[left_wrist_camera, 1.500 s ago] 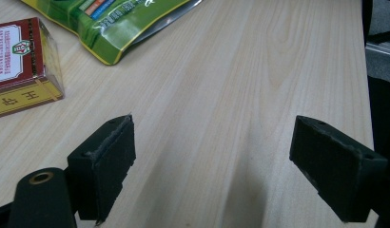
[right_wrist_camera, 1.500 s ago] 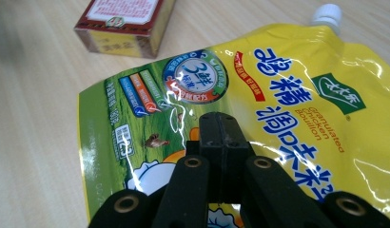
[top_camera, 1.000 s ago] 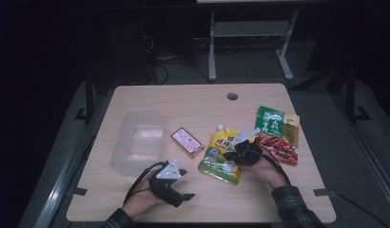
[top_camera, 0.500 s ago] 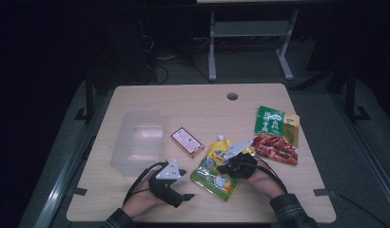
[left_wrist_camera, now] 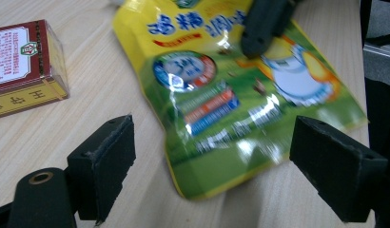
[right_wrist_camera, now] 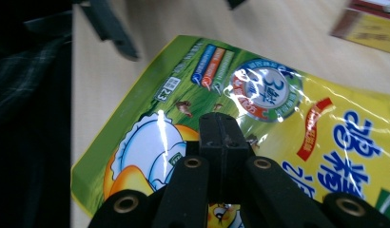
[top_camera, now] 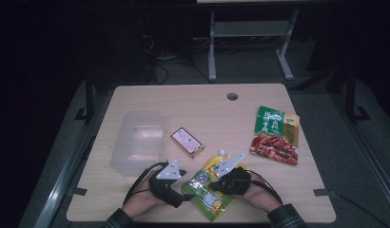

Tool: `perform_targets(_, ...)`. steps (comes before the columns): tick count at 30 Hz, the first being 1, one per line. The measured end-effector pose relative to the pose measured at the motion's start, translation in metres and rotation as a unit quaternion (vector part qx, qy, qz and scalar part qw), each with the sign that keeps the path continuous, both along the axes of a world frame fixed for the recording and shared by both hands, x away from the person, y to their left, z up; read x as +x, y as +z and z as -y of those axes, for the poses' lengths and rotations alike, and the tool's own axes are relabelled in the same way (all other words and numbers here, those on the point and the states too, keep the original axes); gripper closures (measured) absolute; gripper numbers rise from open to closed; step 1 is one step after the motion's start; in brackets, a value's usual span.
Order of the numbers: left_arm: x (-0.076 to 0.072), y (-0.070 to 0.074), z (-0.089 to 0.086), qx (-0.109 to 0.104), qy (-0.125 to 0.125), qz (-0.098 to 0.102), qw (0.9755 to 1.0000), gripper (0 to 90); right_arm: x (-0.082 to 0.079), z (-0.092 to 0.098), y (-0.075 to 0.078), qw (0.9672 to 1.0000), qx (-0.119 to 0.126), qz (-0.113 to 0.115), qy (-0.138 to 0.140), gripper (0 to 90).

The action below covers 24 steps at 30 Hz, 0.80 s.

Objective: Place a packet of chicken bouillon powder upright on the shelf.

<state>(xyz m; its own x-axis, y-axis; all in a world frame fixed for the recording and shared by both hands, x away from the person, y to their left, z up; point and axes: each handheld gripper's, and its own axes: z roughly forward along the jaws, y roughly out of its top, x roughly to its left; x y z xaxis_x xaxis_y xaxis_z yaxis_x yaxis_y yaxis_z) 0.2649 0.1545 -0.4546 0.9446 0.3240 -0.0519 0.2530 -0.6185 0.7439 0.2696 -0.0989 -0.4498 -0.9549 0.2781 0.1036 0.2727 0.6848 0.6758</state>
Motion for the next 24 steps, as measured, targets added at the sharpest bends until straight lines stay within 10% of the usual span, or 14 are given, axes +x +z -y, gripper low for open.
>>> perform_targets(11,0.000,0.000,0.001,-0.001,-0.001,-0.002,1.0000,14.8,0.001,0.021,0.010,0.9989,0.005,0.019,-0.043,90.0)
perform_targets(24,0.000,0.003,0.011,0.002,-0.009,-0.004,1.0000,14.1,0.018,0.112,0.010,0.9799,-0.001,0.024,-0.198,90.0)
